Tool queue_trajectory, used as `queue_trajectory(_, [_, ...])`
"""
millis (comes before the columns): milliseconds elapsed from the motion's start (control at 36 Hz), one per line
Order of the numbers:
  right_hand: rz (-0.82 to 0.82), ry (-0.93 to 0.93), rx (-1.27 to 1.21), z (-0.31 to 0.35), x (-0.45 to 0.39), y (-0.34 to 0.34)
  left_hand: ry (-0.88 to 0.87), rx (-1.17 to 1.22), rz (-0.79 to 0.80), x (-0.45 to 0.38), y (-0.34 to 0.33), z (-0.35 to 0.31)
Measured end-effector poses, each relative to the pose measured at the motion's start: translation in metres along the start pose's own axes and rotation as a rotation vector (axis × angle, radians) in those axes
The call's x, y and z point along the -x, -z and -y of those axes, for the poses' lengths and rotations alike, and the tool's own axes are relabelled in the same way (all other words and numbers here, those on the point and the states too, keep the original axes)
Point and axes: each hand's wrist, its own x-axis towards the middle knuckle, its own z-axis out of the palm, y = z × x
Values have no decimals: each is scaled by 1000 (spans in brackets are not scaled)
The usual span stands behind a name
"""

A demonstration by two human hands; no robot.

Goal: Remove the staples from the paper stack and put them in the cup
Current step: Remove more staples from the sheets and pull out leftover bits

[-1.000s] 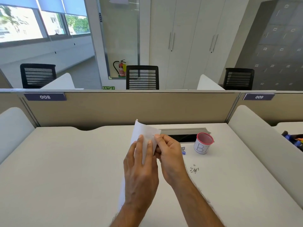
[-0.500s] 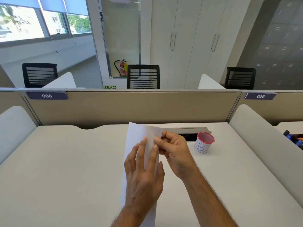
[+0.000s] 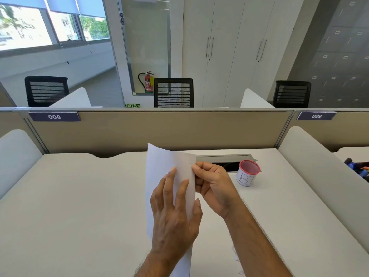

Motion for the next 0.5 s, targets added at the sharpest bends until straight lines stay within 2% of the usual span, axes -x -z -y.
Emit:
queue_trajectory(250, [-95, 72, -65, 2, -10, -2, 133, 111, 157, 22, -8, 7])
queue_trajectory(361, [-153, 152, 9, 2, -19, -8, 312, 150, 235, 36, -17, 16])
queue_trajectory(444, [-124, 178, 88, -2, -25, -15, 534, 178, 250, 26, -13, 17])
queue_trajectory(500, [-94, 176, 124, -5, -28, -18, 610, 219, 217, 15, -10, 23])
